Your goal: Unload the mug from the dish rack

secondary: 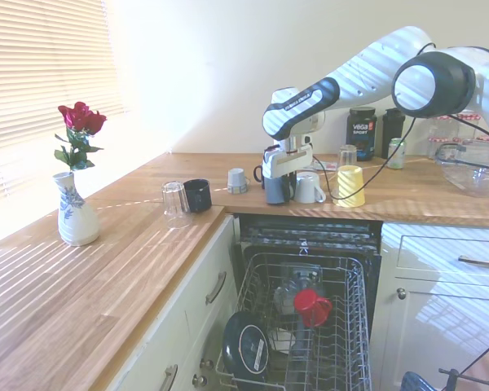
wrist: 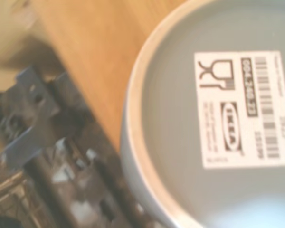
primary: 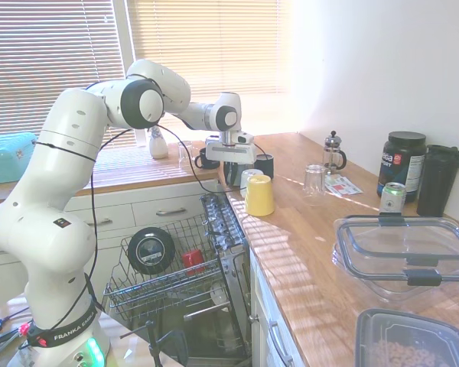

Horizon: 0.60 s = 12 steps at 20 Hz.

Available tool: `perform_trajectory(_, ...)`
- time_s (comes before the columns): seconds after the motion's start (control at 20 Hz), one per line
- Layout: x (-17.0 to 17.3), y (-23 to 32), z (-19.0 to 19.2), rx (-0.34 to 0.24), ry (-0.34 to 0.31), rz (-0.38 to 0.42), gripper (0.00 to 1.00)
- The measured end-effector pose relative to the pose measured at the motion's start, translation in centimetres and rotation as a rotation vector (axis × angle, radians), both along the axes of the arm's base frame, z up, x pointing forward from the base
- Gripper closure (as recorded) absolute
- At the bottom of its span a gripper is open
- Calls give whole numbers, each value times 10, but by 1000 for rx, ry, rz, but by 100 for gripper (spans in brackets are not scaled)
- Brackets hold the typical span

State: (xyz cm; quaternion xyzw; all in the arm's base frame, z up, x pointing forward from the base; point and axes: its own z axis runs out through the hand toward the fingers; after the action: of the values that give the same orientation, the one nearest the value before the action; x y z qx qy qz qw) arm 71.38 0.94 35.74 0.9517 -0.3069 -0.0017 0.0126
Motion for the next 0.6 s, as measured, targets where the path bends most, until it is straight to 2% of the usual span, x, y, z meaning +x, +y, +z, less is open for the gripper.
perform_trajectory(0.35,4,3,-13,-13,9,-6,0)
perform_trajectory(0.6,-10,4,9,-30,-49,-17,0)
